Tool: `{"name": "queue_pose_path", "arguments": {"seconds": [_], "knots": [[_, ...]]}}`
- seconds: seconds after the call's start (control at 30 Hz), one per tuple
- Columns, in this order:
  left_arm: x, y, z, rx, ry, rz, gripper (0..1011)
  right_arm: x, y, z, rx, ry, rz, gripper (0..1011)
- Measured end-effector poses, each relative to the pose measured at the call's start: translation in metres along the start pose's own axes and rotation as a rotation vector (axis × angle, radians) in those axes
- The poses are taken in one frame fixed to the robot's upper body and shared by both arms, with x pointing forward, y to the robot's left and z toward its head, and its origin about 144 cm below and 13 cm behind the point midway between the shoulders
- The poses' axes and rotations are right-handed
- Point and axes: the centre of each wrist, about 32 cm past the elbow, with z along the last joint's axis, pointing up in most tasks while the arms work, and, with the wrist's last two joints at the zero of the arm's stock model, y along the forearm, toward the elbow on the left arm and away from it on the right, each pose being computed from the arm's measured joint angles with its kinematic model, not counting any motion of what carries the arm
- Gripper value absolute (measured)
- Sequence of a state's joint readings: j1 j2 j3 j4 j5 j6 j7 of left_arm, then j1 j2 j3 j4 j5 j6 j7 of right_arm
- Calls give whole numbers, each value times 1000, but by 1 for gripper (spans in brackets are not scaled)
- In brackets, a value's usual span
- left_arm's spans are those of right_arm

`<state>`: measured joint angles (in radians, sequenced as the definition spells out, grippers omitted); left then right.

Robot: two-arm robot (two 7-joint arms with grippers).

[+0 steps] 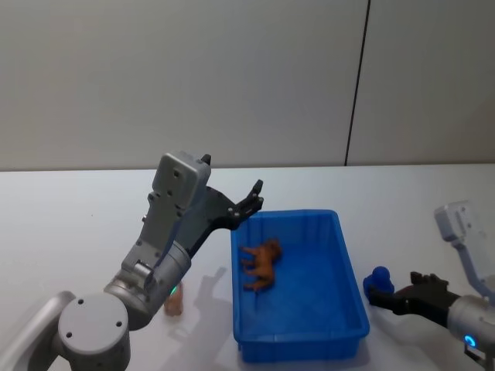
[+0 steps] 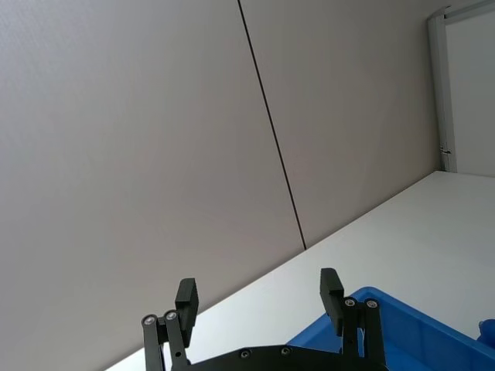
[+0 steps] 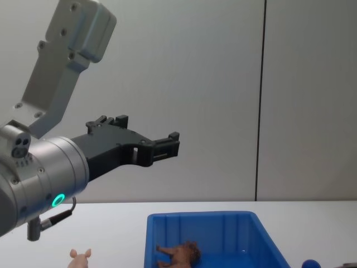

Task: Pick up the two dolls from the table and place them into the box.

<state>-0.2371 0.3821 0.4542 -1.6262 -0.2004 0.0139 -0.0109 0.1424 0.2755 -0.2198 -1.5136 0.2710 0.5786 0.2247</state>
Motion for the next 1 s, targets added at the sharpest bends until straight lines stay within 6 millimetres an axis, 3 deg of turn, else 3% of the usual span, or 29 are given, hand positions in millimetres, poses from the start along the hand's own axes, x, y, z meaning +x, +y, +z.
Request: {"name": "queue_pose_path", "arguments": {"seconds": [0.87,1.0], "knots": [[0,0,0,0,0,0,1001,3,40,15,-64,-29,36,998],[0,0,0,0,0,0,1001,3,43,15,-75,-26,44,910]]}}
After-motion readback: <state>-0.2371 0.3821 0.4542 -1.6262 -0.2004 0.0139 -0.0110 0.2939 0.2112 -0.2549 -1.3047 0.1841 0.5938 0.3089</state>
